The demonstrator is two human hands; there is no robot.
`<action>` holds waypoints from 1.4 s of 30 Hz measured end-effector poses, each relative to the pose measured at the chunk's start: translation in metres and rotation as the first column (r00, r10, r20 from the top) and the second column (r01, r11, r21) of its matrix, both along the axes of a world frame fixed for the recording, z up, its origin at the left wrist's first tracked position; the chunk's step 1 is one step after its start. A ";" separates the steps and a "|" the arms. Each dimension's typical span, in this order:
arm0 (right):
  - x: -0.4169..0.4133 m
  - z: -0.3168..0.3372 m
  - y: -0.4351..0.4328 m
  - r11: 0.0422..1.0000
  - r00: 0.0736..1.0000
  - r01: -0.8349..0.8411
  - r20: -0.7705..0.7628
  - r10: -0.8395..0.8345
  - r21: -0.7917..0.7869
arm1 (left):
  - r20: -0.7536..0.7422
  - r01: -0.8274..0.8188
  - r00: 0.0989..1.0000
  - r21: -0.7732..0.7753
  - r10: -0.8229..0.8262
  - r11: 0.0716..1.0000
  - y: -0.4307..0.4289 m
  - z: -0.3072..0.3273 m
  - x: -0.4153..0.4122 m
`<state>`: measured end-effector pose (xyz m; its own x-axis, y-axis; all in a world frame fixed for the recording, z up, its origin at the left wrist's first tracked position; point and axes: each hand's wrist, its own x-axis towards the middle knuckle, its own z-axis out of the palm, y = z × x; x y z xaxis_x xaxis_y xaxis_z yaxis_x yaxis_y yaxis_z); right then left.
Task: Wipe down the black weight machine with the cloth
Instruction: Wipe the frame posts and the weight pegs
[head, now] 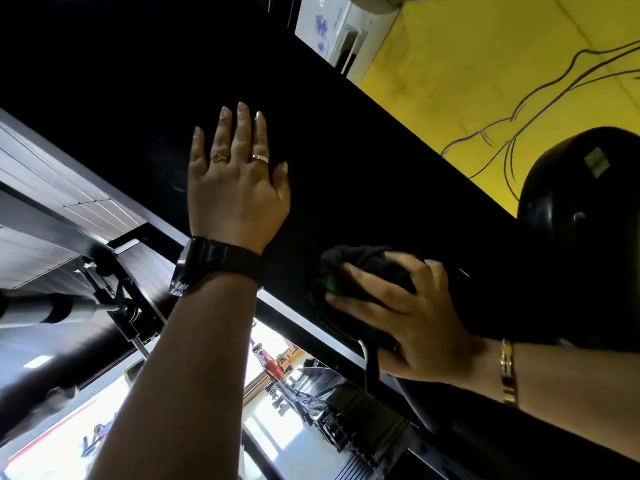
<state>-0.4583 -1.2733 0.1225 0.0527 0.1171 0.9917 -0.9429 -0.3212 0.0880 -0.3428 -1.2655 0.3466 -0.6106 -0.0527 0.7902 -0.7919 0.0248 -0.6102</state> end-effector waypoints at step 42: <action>-0.047 0.130 -0.019 0.990 0.982 0.129 0.127 -0.136 0.063 | -0.022 0.141 0.990 -0.042 -0.142 0.989 0.000 -0.008 -0.001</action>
<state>-0.5055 -1.2923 0.2528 -0.0663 0.0638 0.9958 -0.9797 -0.1933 -0.0529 -0.3433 -1.2659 0.3388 -0.5900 0.0647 0.8048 -0.7969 0.1136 -0.5934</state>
